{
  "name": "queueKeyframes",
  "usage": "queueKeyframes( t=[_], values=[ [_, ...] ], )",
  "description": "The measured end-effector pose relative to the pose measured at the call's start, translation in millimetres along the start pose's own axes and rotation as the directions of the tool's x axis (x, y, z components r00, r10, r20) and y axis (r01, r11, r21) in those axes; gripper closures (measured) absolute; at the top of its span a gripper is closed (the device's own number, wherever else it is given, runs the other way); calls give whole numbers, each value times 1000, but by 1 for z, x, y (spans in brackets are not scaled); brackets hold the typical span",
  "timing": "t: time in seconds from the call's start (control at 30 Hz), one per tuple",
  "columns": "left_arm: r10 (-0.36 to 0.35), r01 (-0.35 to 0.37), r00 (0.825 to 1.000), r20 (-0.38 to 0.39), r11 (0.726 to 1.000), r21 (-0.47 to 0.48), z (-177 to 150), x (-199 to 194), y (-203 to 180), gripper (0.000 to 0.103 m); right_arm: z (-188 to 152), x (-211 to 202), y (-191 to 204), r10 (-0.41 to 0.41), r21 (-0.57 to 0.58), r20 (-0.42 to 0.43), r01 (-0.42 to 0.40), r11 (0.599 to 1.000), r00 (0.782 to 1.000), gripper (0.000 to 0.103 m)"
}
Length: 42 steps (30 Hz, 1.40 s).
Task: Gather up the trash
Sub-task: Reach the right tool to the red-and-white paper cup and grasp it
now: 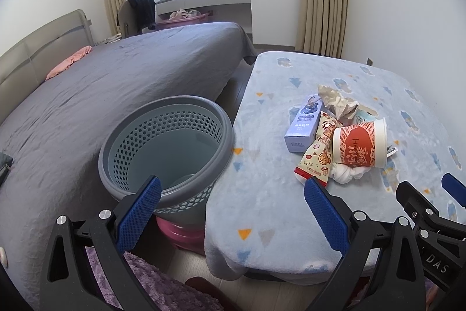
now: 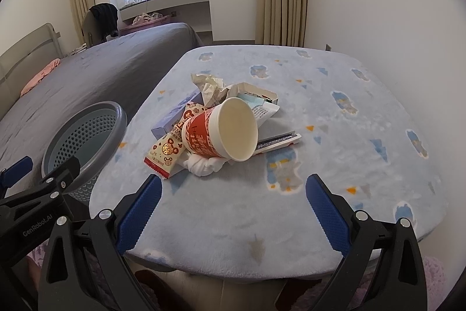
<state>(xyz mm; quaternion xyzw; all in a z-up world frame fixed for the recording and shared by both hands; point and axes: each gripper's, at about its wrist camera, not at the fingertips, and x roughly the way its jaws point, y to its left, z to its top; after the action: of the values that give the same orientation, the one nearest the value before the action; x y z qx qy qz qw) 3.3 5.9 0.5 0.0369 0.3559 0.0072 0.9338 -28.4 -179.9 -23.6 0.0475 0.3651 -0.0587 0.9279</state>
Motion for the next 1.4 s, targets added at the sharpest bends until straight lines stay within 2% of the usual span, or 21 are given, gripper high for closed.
queueKeyframes(
  t=[0.43,0.67,0.87,1.03,1.33,1.4],
  values=[
    [-3,4,999,-36,1000,22,2,24,-10,6,2,27,-17,25,25,-34,-24,999,999,8],
    [1,2,998,-65,999,38,5,44,-15,6,9,47,-25,72,12,-48,-72,997,996,8],
    [4,0,996,-87,999,44,10,63,-18,6,23,68,-34,157,41,-65,-154,987,985,8],
    [0,3,995,-100,999,38,12,73,-17,6,36,82,-34,237,40,-83,-234,971,968,8],
    [15,-12,992,-128,1000,29,9,86,-14,6,51,107,-28,273,17,-125,-273,962,954,8],
    [10,-7,991,-133,1000,21,9,88,-12,6,52,114,-28,299,28,-139,-298,954,944,8]
  ],
)
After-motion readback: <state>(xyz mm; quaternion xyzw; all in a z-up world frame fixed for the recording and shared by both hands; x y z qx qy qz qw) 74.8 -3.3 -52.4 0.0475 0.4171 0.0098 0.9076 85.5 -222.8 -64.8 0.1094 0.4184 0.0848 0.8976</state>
